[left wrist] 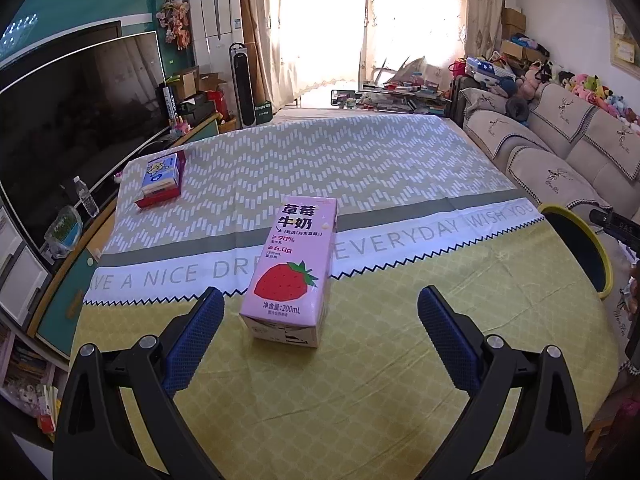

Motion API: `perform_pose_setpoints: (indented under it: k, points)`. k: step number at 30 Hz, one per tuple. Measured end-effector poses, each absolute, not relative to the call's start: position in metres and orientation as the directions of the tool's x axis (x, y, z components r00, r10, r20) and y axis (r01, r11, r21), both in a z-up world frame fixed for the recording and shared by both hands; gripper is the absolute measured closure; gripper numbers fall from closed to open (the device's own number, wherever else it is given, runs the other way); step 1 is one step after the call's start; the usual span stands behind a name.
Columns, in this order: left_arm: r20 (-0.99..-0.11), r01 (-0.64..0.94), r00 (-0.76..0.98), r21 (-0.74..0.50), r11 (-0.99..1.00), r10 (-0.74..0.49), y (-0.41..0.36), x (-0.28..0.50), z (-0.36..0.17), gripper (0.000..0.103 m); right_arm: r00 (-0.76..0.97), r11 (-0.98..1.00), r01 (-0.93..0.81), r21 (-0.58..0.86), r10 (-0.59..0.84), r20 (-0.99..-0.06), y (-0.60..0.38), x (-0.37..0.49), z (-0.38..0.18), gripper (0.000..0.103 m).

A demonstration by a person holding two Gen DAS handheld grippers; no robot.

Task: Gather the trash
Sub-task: 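Grasp the pink strawberry milk carton with the left gripper, then carry the pink carton over the yellow bin and open the left gripper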

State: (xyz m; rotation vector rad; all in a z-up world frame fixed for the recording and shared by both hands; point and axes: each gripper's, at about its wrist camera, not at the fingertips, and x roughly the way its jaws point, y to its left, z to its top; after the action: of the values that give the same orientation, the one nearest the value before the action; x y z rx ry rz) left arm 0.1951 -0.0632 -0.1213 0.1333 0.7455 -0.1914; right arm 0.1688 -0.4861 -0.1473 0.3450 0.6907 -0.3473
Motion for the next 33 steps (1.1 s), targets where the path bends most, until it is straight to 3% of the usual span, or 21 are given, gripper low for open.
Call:
perform_pose_setpoints:
  k: [14, 20, 22, 33]
  points:
    - [-0.767, 0.225, 0.633, 0.059, 0.973, -0.100, -0.062, 0.264, -0.150, 0.007, 0.716, 0.901, 0.390, 0.191, -0.166, -0.678, -0.476, 0.171, -0.150, 0.044]
    - [-0.788, 0.229, 0.607, 0.043, 0.972, -0.108, -0.066, 0.269, -0.158, 0.034, 0.716, 0.904, 0.382, 0.193, -0.157, -0.680, -0.474, 0.172, -0.151, 0.044]
    - [-0.792, 0.223, 0.600, 0.032, 0.974, -0.112, -0.064, 0.270, -0.160, 0.052, 0.716, 0.903, 0.382, 0.195, -0.156, -0.680, -0.474, 0.172, -0.151, 0.044]
    - [-0.765, 0.299, 0.619, 0.020, 0.954, -0.178, -0.094, 0.253, -0.141, 0.053, 0.734, 0.890, 0.402, 0.216, -0.172, -0.657, -0.490, 0.155, -0.144, 0.044]
